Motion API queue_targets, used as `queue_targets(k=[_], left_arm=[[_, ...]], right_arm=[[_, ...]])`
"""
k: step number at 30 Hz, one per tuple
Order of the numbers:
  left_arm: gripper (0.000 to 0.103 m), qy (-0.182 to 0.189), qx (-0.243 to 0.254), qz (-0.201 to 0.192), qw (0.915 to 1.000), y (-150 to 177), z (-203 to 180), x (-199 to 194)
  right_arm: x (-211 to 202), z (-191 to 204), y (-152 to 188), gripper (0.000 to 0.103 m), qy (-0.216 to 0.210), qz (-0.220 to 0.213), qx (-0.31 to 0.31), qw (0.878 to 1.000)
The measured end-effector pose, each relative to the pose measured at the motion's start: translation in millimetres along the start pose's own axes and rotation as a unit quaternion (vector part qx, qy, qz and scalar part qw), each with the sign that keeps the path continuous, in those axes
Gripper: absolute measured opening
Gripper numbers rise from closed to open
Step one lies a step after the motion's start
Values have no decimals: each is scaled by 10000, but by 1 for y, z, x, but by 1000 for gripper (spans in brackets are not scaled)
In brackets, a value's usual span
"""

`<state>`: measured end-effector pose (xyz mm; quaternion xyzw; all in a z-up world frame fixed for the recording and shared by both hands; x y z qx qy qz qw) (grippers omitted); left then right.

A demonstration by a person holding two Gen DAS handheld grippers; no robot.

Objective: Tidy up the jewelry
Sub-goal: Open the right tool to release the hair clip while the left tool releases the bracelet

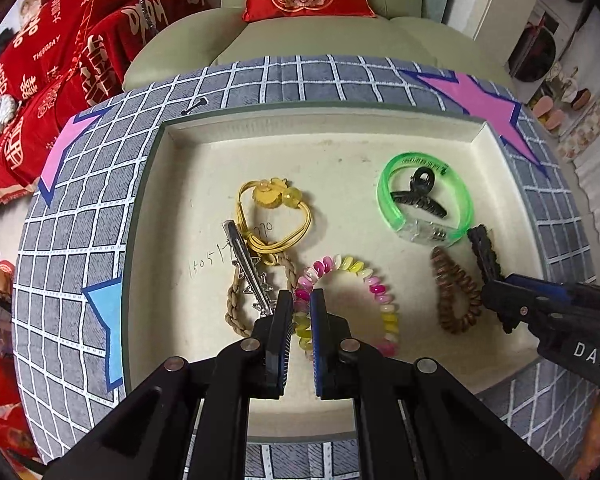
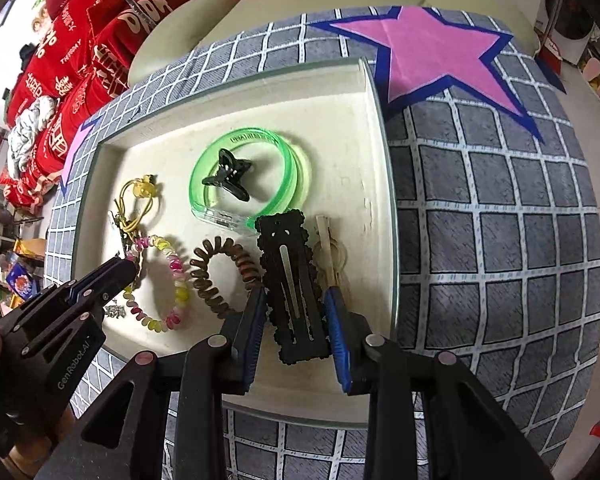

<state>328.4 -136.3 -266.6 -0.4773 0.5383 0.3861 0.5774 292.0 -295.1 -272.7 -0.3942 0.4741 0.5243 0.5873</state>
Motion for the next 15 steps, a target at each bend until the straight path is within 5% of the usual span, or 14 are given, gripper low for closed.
queue_targets(k=[5,9,15], left_arm=[[16,-158,34,26,9999,1,-1,2],[16,-234,24,-75,9997,0,0,-5],[16,-208,47,-159,9996,-4,1,-13]], right_arm=[[3,-1,0,35,-22,-9,8,10000],[0,0,-1,50,-101,-45,11,9999],[-15,0,-2,51,-246,-241,64,9994]])
Point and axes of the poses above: each gripper's, at about its wrist camera, not at the fingertips, and x roughly the way its jaws point, z to its left, y to its underside, the point moved 6 cm from there along x, roughly the way its jaws point, and after that the axes turned 15 degrees about z, right-handed, at the moved point
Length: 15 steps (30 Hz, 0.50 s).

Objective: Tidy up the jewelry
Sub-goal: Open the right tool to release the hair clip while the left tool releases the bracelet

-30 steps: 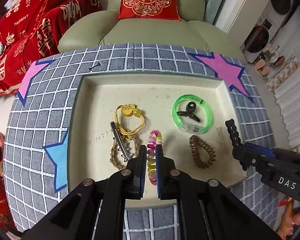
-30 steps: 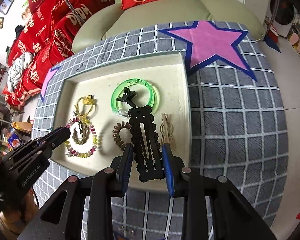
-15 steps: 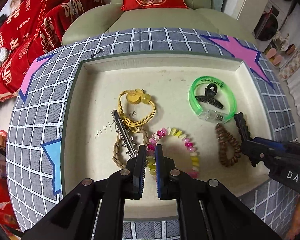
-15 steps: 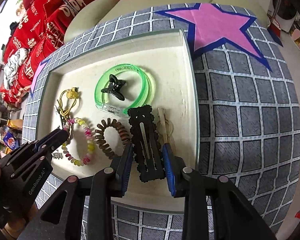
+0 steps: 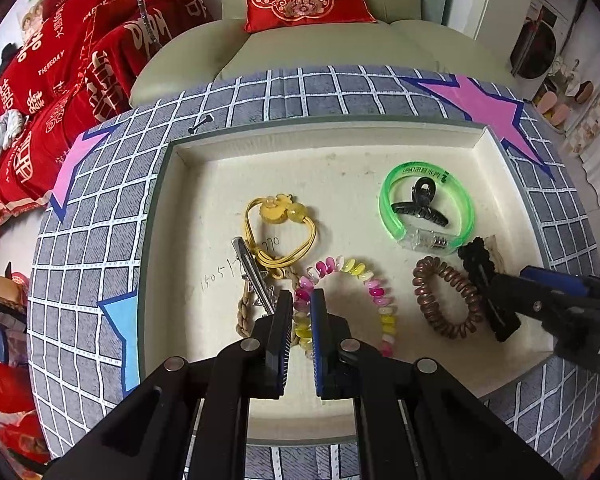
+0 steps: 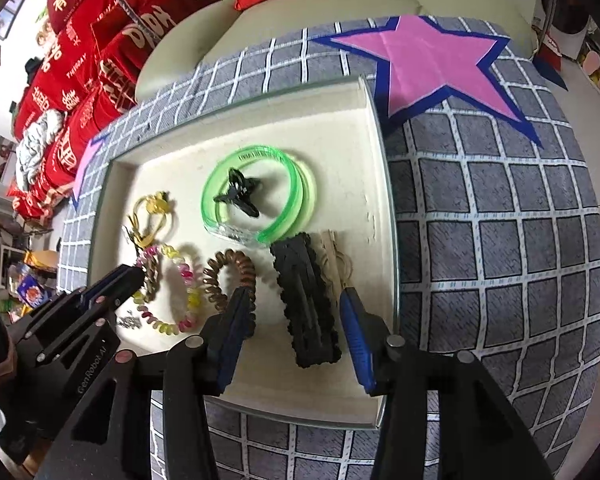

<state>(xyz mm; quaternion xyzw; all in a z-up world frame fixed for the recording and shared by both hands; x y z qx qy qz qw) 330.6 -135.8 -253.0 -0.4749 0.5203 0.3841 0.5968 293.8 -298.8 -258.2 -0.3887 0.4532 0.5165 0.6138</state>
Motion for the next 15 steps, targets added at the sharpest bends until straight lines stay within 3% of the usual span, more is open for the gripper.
queue_targets(k=[8,13,14,15], left_arm=[[17,118,-77,2,9999,-2,5,-3],[17,162,-34,11,9999,-2,6,-6],[25,166,-16,17,9999,-2,6,-7],[83,163,-4,22,9999,-1,6,-7]], right_arm=[[-10,2,-3,51,-10,-122,57,9999],[-15,3,-3,65,-18,-185,82,9998],[-16,3,-3,67,-22,-209,93,9997],[-18,3,-4,71,-39,-235,98,9997]])
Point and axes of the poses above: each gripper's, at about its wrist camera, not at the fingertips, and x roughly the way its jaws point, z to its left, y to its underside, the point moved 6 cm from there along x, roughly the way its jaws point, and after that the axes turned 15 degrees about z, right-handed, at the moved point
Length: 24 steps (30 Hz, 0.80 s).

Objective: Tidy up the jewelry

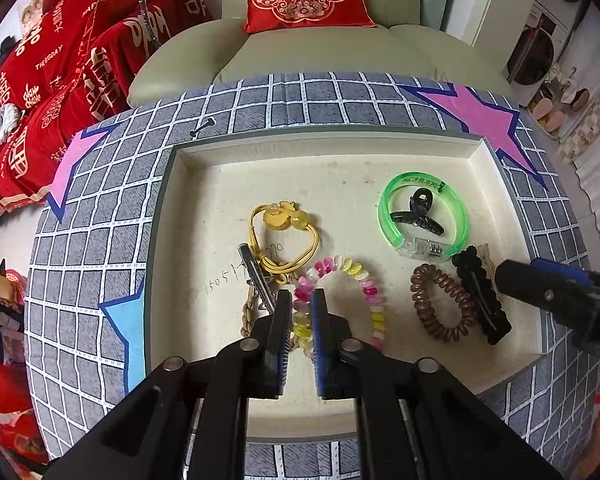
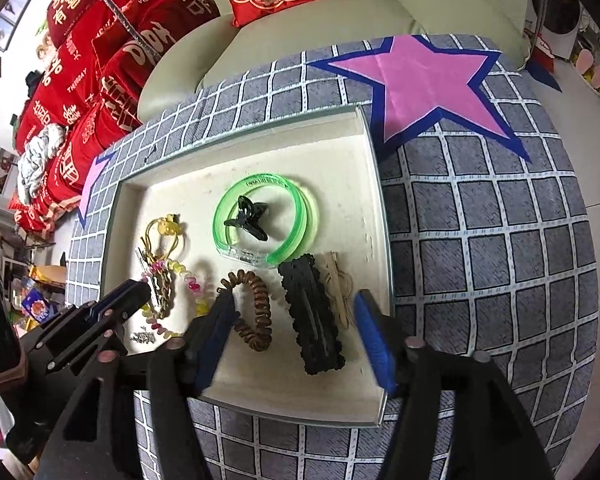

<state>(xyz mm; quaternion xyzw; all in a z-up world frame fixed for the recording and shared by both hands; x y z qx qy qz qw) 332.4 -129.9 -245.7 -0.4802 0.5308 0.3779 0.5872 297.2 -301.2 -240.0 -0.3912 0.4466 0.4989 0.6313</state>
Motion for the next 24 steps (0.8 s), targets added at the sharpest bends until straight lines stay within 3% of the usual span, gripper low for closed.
queue_targets(k=[1,3,13,18,21,24], left_arm=[[103,-72,-41,3,10000,0,1,-1],[103,-220,-50,-203,9995,-1,3,-6],[103,-433,-139,-290,9985,-11,8,-6],[103,-490,-81,-287,9984,4,8,-17],[103,-386,-31,-241,9990,16,7,-20],[103,-349,-19,-195,9992,31,8,-28]], right_arm=[[-2,0,0,74,-19,-35,8,10000],[-6,1,-1,76,-34,-86,25,10000],[-13,3,0,82,18,-112,-7,9999],[-14,6,8,83,35,-27,-32,10000],[-19,8,17,103,130,-110,-87,9998],[-27,11,29,103,157,-198,-86,9996]])
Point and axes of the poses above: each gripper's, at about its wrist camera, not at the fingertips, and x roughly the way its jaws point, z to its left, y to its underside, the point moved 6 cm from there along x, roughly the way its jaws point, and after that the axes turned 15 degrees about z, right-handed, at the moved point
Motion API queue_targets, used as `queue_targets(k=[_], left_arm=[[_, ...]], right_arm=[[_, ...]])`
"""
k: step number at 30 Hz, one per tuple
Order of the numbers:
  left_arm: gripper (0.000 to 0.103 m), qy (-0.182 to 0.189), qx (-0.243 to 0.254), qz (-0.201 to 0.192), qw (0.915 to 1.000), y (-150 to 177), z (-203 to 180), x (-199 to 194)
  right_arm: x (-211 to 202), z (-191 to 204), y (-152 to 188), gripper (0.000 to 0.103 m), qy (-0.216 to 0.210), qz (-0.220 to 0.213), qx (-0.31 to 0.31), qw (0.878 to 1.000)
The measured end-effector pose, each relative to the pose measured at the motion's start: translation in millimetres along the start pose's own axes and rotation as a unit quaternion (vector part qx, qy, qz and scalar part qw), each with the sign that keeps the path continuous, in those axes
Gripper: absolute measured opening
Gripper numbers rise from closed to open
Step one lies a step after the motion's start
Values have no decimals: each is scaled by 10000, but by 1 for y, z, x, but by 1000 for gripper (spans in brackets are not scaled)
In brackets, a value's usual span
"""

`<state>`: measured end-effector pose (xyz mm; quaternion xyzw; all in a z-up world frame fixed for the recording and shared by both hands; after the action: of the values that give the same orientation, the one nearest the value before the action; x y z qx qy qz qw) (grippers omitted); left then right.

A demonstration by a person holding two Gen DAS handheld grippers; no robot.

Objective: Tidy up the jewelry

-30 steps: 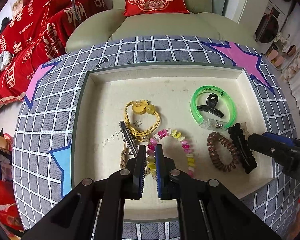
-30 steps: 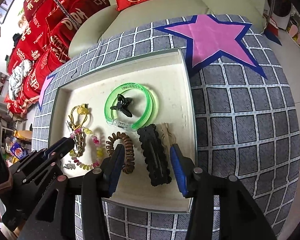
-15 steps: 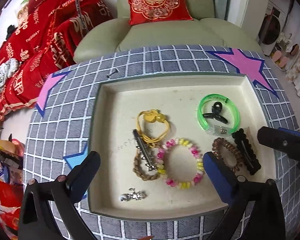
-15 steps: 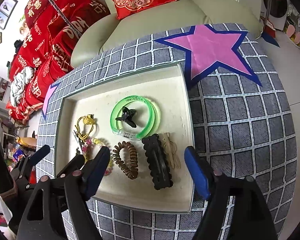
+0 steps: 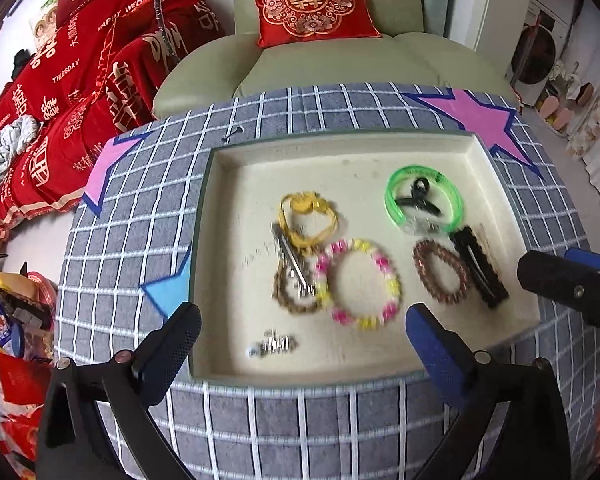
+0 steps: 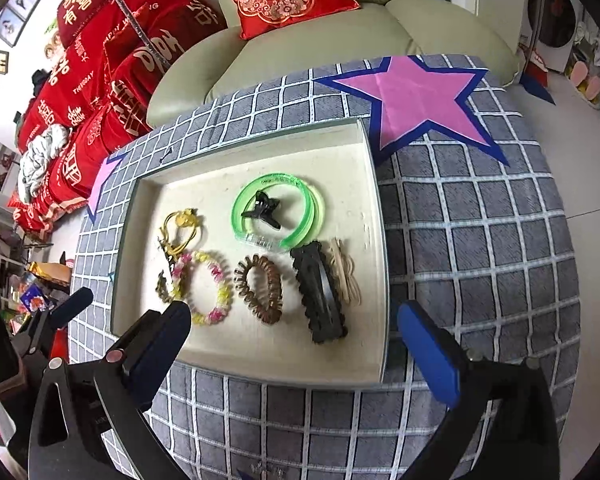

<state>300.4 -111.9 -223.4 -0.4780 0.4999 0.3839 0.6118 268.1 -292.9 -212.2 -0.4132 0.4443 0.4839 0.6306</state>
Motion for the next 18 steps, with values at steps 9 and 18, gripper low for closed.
queue_targets(k=[9,18], left_arm=[[103,157,-87,-77,9998,68,19,-55],[103,132,-178,-552,9982,128,39,-120]], right_arm=[[-42,15,69,103,266,-225,123,9993],[-109,48,134,103,720,-1128,13,9910]])
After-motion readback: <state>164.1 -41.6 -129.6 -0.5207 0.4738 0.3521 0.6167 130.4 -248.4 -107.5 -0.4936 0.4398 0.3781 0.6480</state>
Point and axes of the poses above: each gripper's, at about its wrist camera, not at the fingertips, and x roughly the way its jaws point, z to its left, y to its underside, the point moved 6 cm from there along x, roughly the way its jaws point, and after that the axes turned 15 degrees about z, right-handed, at the moved point
